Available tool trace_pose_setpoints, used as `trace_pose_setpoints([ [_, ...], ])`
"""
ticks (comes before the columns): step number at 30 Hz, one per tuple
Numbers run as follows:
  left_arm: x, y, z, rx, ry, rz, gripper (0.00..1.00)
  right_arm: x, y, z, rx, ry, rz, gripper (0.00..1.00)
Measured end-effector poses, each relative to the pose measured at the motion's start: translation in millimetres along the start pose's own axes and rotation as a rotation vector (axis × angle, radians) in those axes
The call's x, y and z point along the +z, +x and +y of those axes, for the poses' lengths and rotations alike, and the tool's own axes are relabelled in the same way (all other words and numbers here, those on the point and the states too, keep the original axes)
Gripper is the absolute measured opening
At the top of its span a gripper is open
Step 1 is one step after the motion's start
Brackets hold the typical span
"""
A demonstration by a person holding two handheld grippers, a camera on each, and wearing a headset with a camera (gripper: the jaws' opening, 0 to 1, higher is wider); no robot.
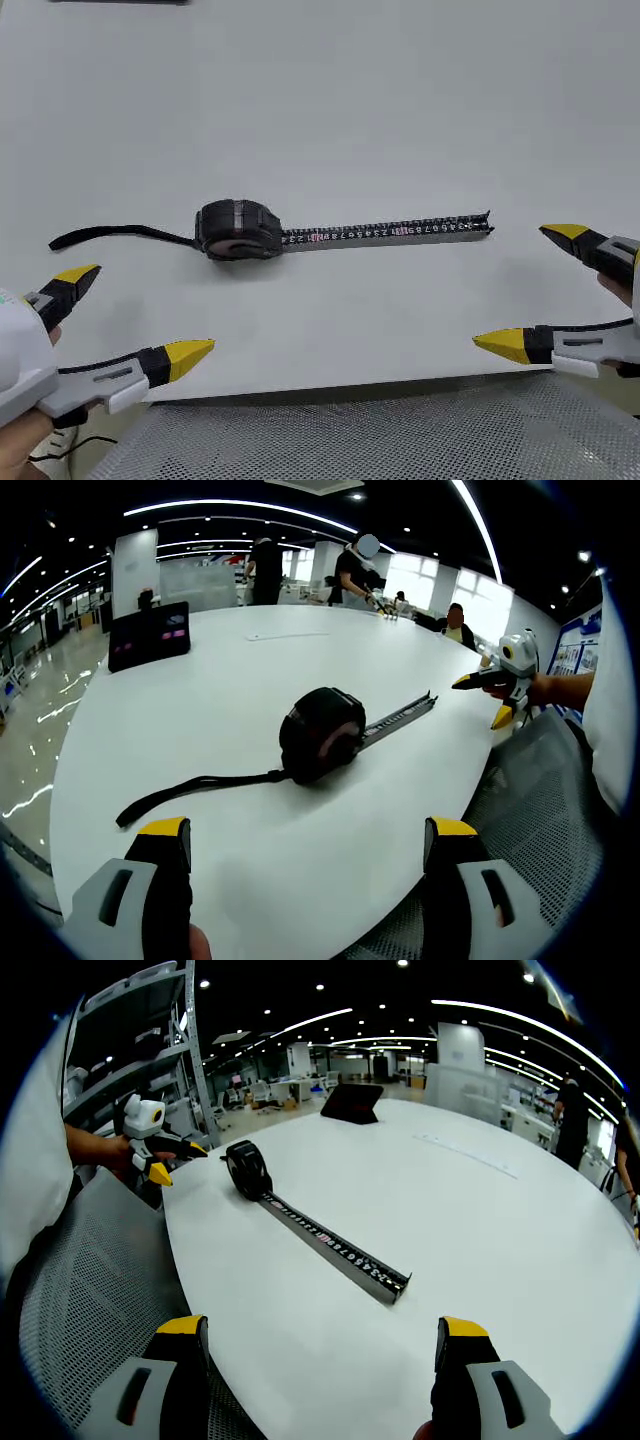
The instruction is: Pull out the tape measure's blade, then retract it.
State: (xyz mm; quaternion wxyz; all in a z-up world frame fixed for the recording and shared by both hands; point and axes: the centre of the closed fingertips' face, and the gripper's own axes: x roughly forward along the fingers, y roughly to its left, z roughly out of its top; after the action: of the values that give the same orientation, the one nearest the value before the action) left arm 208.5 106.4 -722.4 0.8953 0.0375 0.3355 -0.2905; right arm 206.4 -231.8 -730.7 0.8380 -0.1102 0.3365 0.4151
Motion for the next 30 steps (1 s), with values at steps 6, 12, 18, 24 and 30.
trace_pose_setpoints([
  [6,0.1,-0.1,-0.7,0.001,-0.005,-0.002,0.94,0.0,1.3,1.7,0.004,-0.003,0.002,0.93],
  [12,0.1,0.2,-0.2,0.002,-0.003,-0.002,0.94,1.2,1.0,0.4,0.001,-0.004,-0.002,0.93],
  [18,0.9,0.9,1.0,0.005,-0.005,-0.005,0.94,1.4,2.4,-0.5,0.0,-0.005,-0.002,0.93],
  [24,0.6,1.3,1.1,0.004,-0.006,-0.004,0.94,1.9,3.5,-0.7,0.001,-0.005,-0.004,0.93],
  [30,0.3,2.7,1.8,0.004,-0.005,-0.005,0.94,1.1,4.0,-0.4,0.001,-0.003,-0.005,0.93],
])
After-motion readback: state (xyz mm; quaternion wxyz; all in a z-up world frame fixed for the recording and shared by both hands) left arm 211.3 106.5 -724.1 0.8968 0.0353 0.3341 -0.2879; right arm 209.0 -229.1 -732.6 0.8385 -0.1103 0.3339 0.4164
